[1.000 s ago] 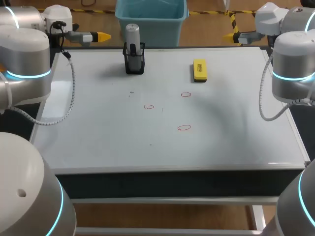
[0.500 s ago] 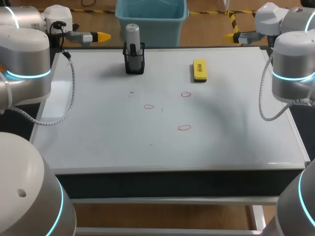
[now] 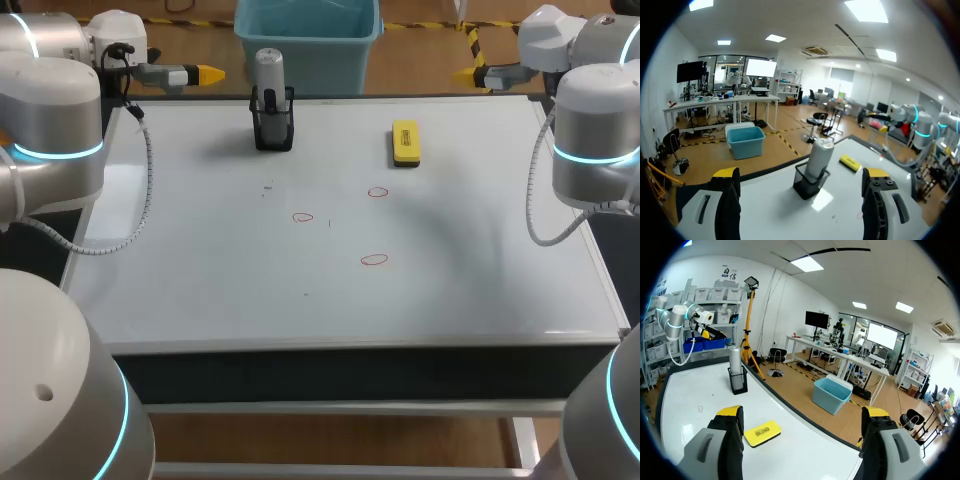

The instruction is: Pick up the inspection probe, press it on each red-marked spot on the whiteboard one by one, put down the probe, pick up the eraser, and wipe off all the red marks.

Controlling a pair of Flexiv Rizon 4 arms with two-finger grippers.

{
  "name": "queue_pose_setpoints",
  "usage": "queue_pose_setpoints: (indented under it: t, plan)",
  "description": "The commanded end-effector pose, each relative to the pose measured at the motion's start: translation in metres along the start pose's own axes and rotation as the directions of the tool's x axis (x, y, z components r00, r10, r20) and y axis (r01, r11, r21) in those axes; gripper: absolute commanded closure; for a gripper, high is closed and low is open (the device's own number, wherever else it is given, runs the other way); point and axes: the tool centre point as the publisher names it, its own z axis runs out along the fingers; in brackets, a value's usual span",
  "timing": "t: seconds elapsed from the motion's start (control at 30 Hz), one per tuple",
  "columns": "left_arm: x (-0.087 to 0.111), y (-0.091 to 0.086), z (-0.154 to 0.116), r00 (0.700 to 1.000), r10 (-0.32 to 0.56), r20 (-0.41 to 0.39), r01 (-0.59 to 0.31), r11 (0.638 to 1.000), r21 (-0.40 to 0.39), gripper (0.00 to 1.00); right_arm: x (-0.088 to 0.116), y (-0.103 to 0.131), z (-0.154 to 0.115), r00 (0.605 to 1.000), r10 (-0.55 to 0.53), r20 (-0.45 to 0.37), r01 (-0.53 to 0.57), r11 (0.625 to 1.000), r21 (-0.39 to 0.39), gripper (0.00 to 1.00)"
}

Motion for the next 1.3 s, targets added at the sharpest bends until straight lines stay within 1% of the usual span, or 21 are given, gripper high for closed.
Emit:
queue_pose_setpoints:
  t: [0.03,0.77,0.83,0.97,1.07,1.17,1.23,1.3]
  plan:
    - [0.0,0.001,0.001,1.0,0.001,0.0,-0.001,1.0,0.005,0.0,-0.001,0.0,0.0,1.0,0.0,-0.001,0.0,1.0,0.001,0.0]
    - [0.0,0.001,0.001,1.0,0.001,0.0,-0.001,1.0,0.005,0.0,-0.001,0.0,0.0,1.0,0.0,-0.001,0.0,1.0,0.001,0.0]
    - [-0.004,0.001,0.01,0.996,0.044,-0.075,-0.044,0.999,0.012,0.0,-0.001,0.0,0.0,1.0,0.0,-0.001,0.0,1.0,0.001,0.0]
    - [-0.004,0.002,0.027,0.977,0.109,-0.182,-0.105,0.994,0.034,0.0,-0.001,0.0,0.0,1.0,0.0,-0.001,0.0,1.0,0.001,0.0]
    - [0.001,0.003,0.036,0.949,0.159,-0.271,-0.146,0.987,0.07,0.0,-0.001,0.0,0.0,1.0,0.0,-0.001,0.0,1.0,0.001,0.0]
    - [0.01,0.002,0.042,0.917,0.206,-0.342,-0.18,0.978,0.104,0.0,-0.001,0.0,0.0,1.0,0.0,-0.001,0.0,1.0,0.001,0.0]
    - [0.013,0.0,0.045,0.897,0.225,-0.38,-0.187,0.973,0.135,0.0,-0.001,0.0,0.0,1.0,0.0,-0.001,0.0,1.0,0.001,0.0]
    - [0.018,0.0,0.049,0.864,0.256,-0.434,-0.194,0.964,0.182,0.0,-0.001,0.0,0.0,1.0,0.0,-0.001,0.0,1.0,0.001,0.0]
